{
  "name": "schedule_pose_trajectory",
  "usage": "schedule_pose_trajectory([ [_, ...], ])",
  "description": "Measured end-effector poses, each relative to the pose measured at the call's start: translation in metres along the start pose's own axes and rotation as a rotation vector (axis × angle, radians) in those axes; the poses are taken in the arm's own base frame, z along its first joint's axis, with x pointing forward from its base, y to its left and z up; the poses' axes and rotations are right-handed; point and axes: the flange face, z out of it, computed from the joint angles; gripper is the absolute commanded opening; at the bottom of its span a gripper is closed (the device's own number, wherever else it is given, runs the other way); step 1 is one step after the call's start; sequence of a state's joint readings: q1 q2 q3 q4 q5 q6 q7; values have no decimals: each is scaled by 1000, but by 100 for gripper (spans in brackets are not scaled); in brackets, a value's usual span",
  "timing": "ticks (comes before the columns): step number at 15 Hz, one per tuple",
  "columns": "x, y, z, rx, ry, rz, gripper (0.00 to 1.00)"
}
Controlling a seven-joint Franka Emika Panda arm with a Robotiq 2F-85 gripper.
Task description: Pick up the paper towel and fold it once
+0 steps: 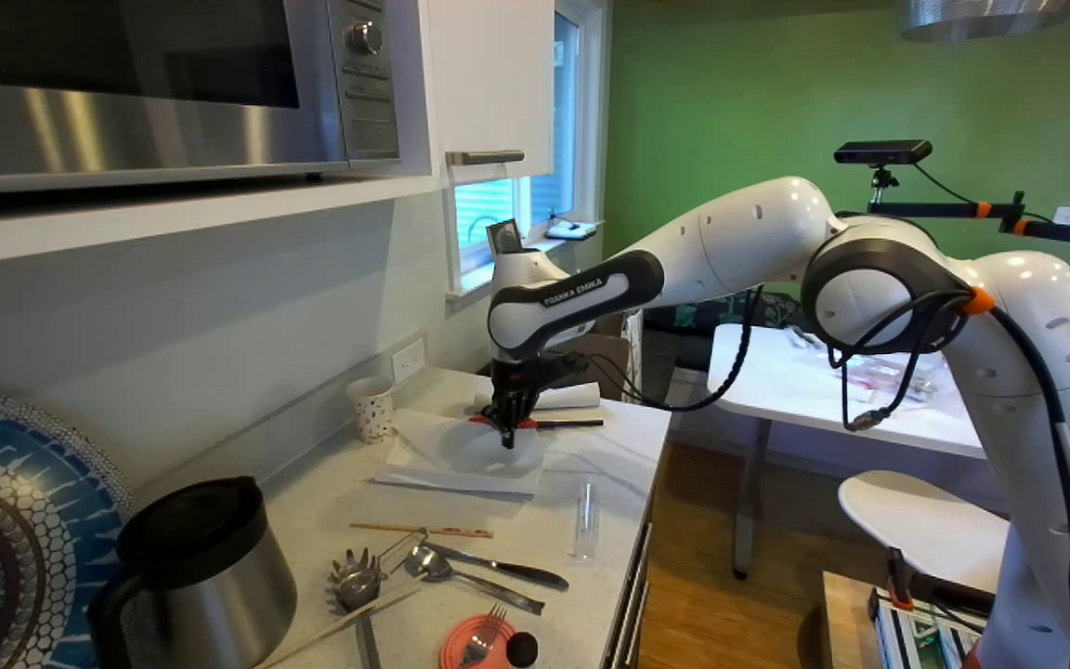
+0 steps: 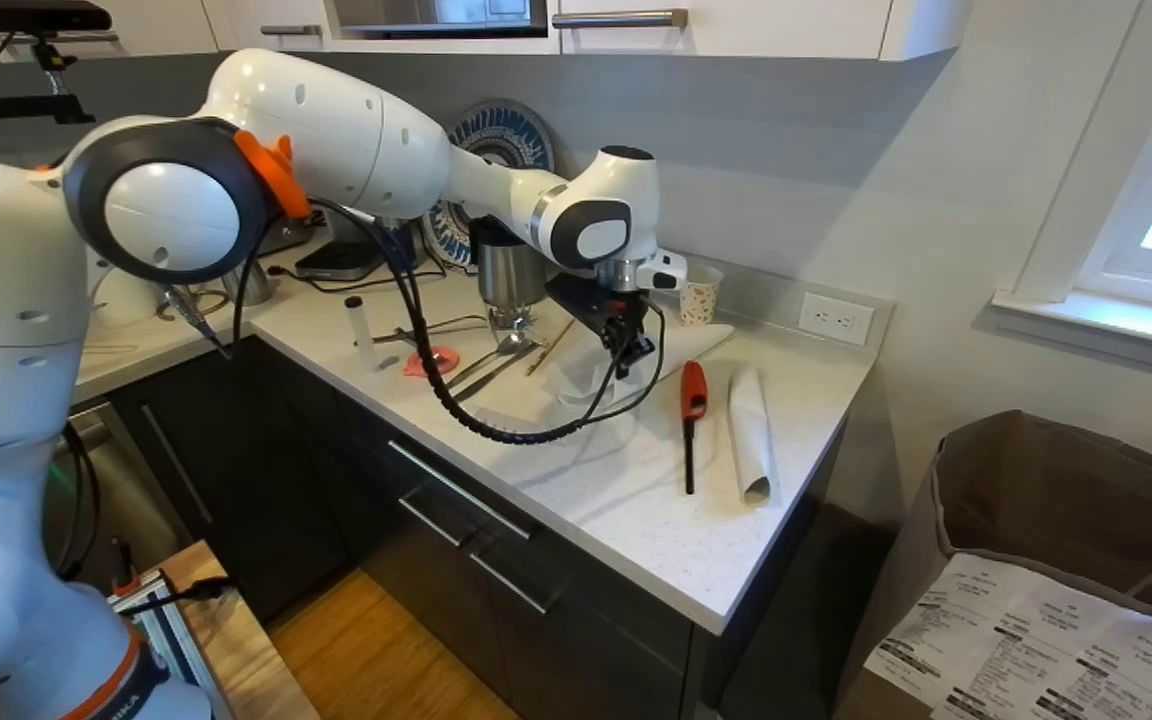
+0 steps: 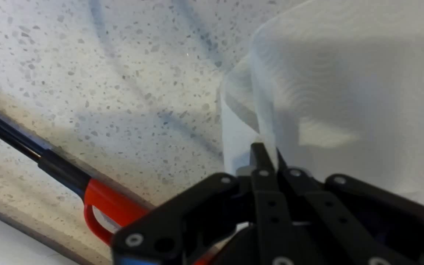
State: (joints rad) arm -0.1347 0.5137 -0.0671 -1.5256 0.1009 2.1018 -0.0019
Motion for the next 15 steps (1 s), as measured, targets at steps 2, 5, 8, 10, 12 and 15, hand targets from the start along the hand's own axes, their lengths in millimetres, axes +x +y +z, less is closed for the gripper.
schedule_pose_trajectory([
  [2, 3, -2, -2, 0, 8, 4, 26],
  [5, 5, -2, -5, 0, 15, 8, 40],
  [8, 6, 2, -16, -8, 32, 8, 63],
  [10, 5, 6, -32, -23, 54, 7, 78],
  [12, 3, 11, -53, -35, 82, 5, 93],
  [15, -7, 12, -85, -43, 116, -15, 100],
])
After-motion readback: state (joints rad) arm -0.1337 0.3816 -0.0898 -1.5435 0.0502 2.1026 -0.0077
